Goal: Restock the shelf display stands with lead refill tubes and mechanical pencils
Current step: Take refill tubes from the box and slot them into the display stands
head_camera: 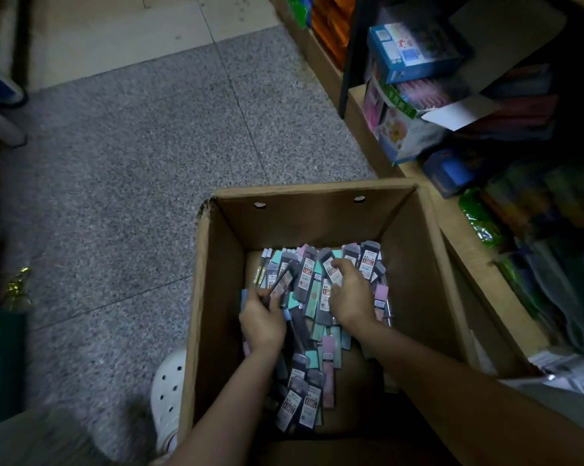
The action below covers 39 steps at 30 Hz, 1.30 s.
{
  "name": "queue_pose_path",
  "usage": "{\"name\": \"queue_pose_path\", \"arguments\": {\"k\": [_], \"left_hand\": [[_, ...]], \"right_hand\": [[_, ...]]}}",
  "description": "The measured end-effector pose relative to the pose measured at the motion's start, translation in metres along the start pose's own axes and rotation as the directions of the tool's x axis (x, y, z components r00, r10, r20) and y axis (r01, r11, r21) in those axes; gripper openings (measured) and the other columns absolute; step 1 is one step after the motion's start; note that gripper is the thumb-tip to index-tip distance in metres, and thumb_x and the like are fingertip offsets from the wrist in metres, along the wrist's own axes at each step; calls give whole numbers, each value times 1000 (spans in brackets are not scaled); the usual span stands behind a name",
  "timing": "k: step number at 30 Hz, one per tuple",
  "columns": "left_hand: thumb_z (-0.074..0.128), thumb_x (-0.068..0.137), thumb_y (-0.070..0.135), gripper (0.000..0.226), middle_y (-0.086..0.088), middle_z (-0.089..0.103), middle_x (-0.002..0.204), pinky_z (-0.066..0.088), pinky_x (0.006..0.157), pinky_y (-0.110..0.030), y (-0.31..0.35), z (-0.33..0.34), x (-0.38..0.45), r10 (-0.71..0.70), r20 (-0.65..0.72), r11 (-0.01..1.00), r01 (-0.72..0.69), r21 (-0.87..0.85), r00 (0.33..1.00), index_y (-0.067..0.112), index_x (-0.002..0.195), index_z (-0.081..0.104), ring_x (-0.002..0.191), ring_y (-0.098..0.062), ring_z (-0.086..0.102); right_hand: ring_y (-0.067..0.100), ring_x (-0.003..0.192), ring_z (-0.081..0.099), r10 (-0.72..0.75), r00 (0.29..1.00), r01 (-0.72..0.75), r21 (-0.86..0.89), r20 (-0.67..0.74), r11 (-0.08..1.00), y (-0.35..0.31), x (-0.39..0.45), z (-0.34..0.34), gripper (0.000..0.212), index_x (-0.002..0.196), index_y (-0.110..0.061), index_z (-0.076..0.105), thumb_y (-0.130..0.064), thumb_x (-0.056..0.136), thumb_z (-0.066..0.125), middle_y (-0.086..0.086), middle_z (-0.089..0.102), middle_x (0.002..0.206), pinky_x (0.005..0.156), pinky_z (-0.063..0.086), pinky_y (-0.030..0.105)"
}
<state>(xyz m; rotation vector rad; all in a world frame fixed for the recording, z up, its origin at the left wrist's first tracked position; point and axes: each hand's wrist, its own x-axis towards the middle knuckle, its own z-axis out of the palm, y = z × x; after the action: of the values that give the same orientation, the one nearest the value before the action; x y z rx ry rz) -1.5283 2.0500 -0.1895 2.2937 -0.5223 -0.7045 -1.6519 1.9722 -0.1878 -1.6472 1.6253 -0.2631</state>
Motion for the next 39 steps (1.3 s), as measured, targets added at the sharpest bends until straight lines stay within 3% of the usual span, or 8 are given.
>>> {"name": "queue_pose_path", "arguments": {"k": [4, 8, 15, 20, 24, 28, 33, 39], "left_hand": [[65, 90, 11, 11, -14, 66, 88, 53, 88, -41, 15, -8, -19, -286, 246, 842, 366, -397, 926, 4, 98, 60, 87, -30, 63], [60, 89, -7, 15, -10, 68, 69, 56, 55, -25, 53, -22, -45, -179, 538, 597, 526, -606, 824, 7, 87, 57, 56, -14, 65], [50, 94, -8, 22, -8, 74, 82, 59, 61, -24, 128, -61, -70, 230, 611, 725, 286, -627, 757, 8, 109, 47, 68, -14, 72], [45, 97, -6, 25, -9, 68, 102, 58, 69, -27, 160, -83, -79, 399, 597, 777, 89, -623, 696, 9, 114, 54, 82, -17, 64], [42, 100, 5, 29, -14, 65, 112, 55, 90, -44, 171, -87, -95, 424, 662, 779, 124, -615, 618, 12, 125, 54, 104, -29, 65], [43, 102, 14, 27, -11, 65, 124, 57, 83, -41, 188, -93, -117, 495, 728, 706, 269, -655, 474, 13, 126, 56, 110, -25, 66], [52, 93, -5, 41, -10, 63, 100, 55, 88, -38, 201, -100, -138, 650, 690, 709, 74, -702, 318, 10, 131, 47, 91, -20, 63], [43, 98, -2, 34, -8, 58, 88, 54, 74, -28, 216, -105, -143, 692, 667, 693, 6, -721, 278, 6, 131, 44, 80, -17, 58]], "right_hand": [[14, 81, 63, 103, 993, -113, 333, 49, 936, -2, -26, -23, 77, 147, -25, 32, 7, 83, 61, 6, 66, 111, 57, 46, 9], [10, 73, 62, -15, 998, -23, 511, 69, 859, -18, -52, -57, 94, 150, -27, 25, 19, 76, 62, 6, 66, 105, 58, 51, 20], [-4, 66, 65, -191, 955, 282, 498, -226, 820, -64, -91, -142, 81, 119, -34, 40, 14, 65, 77, -3, 63, 88, 54, 49, 12], [18, 82, 69, -232, 930, 335, 399, -286, 853, -79, -114, -188, 74, 127, -35, 37, 0, 76, 77, 3, 69, 90, 65, 55, 30], [11, 75, 71, -318, 900, 427, 452, -299, 783, -91, -131, -210, 72, 128, -32, 39, 3, 77, 77, 2, 72, 84, 60, 54, 20], [16, 79, 71, -357, 854, 504, 429, -379, 749, -98, -139, -231, 72, 118, -36, 45, 3, 70, 81, 0, 69, 87, 70, 58, 28], [5, 81, 69, -429, 788, 597, 377, -441, 708, -98, -141, -249, 73, 116, -38, 50, -2, 64, 87, -12, 67, 93, 68, 55, 18], [2, 90, 65, -514, 757, 634, 264, -403, 727, -103, -140, -265, 58, 115, -31, 55, -12, 70, 85, -21, 64, 99, 78, 57, 26]]}}
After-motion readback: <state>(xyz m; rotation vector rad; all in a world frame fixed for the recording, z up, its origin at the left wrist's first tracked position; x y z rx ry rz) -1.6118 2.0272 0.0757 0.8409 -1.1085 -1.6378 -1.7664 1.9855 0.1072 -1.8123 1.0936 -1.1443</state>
